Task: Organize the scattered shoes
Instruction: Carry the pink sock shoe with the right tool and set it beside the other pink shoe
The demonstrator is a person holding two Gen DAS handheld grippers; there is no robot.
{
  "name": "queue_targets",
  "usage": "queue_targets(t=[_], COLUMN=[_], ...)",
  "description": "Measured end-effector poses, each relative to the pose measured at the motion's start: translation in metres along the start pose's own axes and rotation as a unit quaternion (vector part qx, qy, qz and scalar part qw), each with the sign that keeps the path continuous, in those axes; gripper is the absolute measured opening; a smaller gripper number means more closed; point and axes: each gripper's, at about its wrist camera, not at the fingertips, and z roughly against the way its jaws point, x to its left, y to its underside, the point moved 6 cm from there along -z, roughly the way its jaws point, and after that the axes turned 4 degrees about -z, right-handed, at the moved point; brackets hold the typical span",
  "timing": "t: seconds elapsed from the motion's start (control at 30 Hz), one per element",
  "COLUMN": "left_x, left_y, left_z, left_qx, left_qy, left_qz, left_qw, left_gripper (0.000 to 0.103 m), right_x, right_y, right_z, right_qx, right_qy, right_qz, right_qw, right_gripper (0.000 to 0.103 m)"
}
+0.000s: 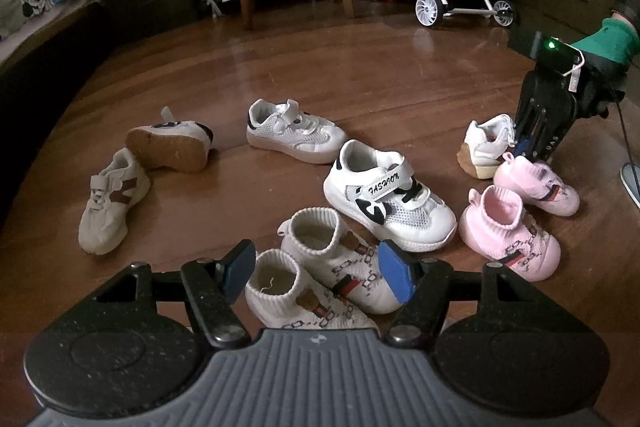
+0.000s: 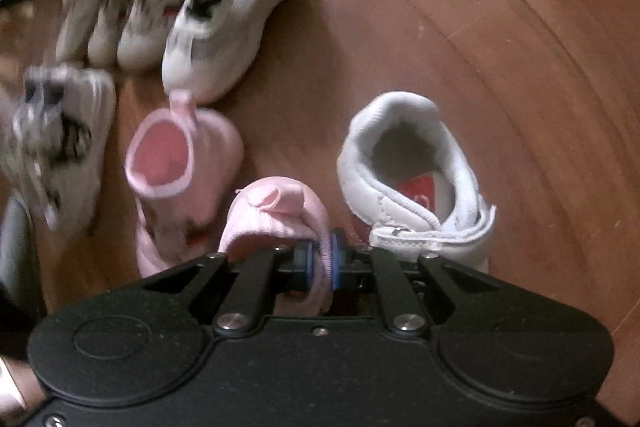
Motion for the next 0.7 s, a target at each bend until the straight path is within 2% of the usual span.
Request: queue_targets(t=[0.17,0.3,0.4,0.47,0.7], left_x=[-0.001,0.000,0.002,0.002,0.000], left_y=[-0.002,0.003,0.007,0.008,0.013], left_z=[0.001,0.003,0.004,0.006,0.009], left_qx=[-0.003,0.000,0.003,0.003,0.007], left_qy=[0.002,0.000,-0.002,-0.003,-0.001], left_qz=[-0.002,0.000,0.001,0.001,-0.001], left_qw=[1.0000,1.0000,1.0000,1.0000,1.0000], left_gripper=[0.067,0.067,0.067,0.067,0.067], right_x=[0.019,0.019,0.024,0.037,0.070], right_y=[-0.009,-0.010,-0.011,-0.013,-0.034], right_z=[-0.010,-0.011,-0.012,-0.013,-0.005], right_qx=[-0.033,-0.036,-0.045,-0.049,-0.056], right_qy=[0.027,0.036,0.020,0.008,-0.036], right_qz=[0.000,0.010,0.002,0.027,0.047], right_qw=[0.999,0.999,0.999,0.998,0.997], right_gripper=[0.007,0.008,0.010,0.010,0.010])
